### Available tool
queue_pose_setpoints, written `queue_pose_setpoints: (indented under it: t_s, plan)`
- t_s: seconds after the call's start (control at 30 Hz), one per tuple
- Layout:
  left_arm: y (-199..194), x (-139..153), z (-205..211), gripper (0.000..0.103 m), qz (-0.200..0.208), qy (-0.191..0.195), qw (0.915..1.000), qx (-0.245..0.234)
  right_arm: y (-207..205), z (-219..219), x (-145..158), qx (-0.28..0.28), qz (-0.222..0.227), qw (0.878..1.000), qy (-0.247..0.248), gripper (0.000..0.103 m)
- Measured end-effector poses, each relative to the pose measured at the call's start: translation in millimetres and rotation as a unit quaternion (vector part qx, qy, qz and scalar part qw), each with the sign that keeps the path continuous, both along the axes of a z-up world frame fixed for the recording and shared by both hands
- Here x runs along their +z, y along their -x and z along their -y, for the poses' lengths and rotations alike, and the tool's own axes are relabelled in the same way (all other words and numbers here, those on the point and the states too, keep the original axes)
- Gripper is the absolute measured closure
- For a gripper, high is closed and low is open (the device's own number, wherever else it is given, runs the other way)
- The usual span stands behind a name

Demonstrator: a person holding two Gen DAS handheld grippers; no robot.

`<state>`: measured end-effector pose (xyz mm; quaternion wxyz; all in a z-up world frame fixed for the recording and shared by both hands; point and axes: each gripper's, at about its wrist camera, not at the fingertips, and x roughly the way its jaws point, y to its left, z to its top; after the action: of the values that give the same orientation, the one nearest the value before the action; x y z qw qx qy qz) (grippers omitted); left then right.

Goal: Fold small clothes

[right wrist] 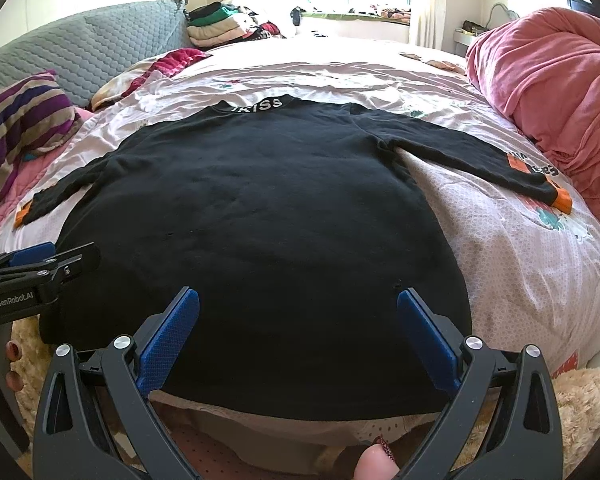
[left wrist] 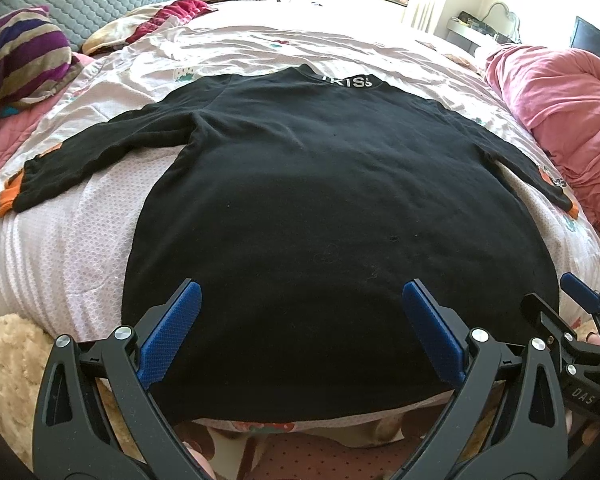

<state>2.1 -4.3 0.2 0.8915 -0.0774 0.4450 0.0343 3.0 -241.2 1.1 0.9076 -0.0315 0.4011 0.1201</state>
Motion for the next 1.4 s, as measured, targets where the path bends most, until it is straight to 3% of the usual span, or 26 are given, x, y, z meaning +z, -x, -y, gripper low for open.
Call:
queue_pose_setpoints:
  t_s: [0.83,1.4]
  plan:
    - [-6,3,1,0.008,0.004,0.003,1.0,-0.001,-5,2,5,-0.009,0.002,1.0,0.002,0.004]
    - [-51,19,-4,0.008,0.013,-0.002,0.9999,0.01,-48,3,34,-0.024,0.019,1.0,0.006,0.004]
